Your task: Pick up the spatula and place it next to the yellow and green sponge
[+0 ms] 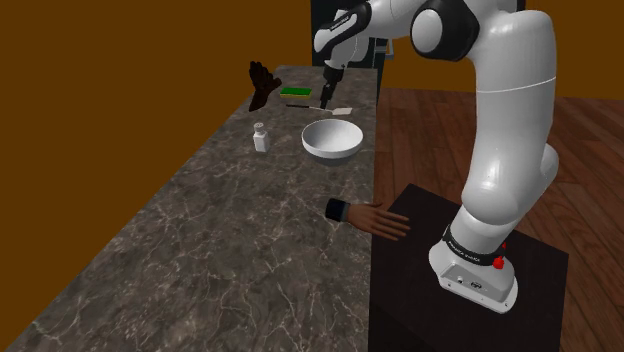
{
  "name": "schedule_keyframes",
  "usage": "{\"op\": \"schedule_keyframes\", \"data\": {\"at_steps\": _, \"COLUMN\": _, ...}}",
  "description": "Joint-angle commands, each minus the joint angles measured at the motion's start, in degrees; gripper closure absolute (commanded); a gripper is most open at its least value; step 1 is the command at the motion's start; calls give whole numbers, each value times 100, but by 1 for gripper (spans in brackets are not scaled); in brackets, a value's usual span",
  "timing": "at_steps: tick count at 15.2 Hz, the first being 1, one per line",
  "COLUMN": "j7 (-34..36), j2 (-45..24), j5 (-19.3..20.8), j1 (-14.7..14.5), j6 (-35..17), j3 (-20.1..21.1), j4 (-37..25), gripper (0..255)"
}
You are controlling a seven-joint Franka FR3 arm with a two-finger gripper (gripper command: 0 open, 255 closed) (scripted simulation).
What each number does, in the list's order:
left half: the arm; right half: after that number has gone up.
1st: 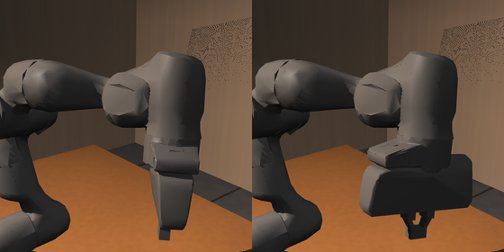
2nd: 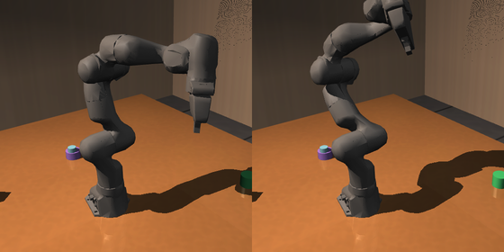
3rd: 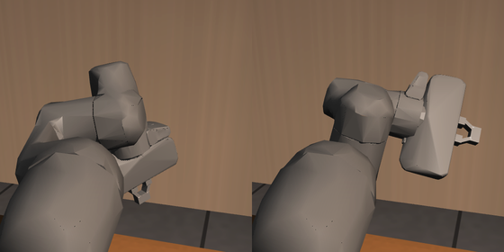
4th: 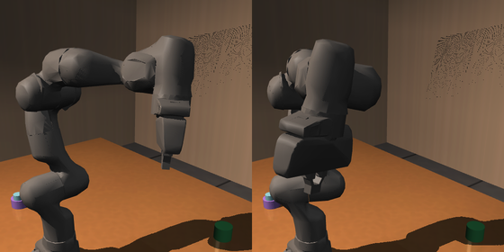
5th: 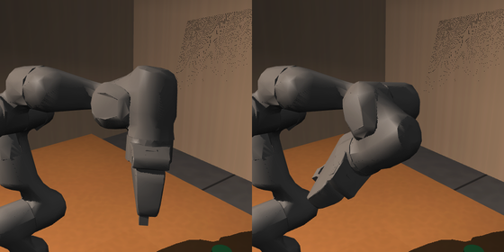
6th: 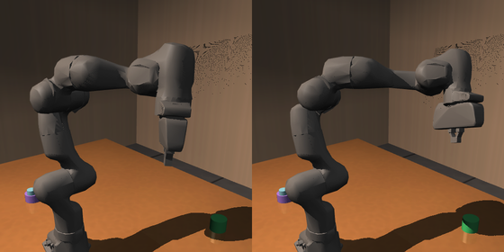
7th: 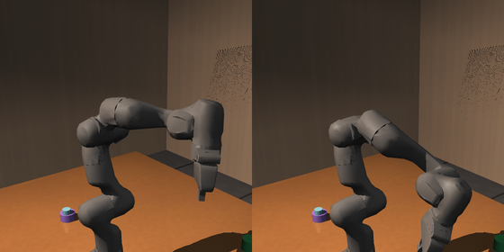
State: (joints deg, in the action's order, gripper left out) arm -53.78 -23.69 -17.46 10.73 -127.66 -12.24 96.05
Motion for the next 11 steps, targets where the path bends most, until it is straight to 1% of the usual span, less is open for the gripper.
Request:
{"op": "schedule_keyframes", "data": {"at_steps": 1, "j7": 38, "j2": 178, "j5": 64, "j1": -1, "j6": 208, "j3": -37, "j4": -34, "gripper": 0}}
{"op": "schedule_keyframes", "data": {"at_steps": 3, "j7": 80, "j2": 355, "j5": 132, "j1": 5, "j6": 461, "j3": -74, "j4": -115, "gripper": 0}}
{"op": "schedule_keyframes", "data": {"at_steps": 11, "j7": 80, "j2": 355, "j5": 132, "j1": 6, "j6": 461, "j3": -74, "j4": -115, "gripper": 0}}
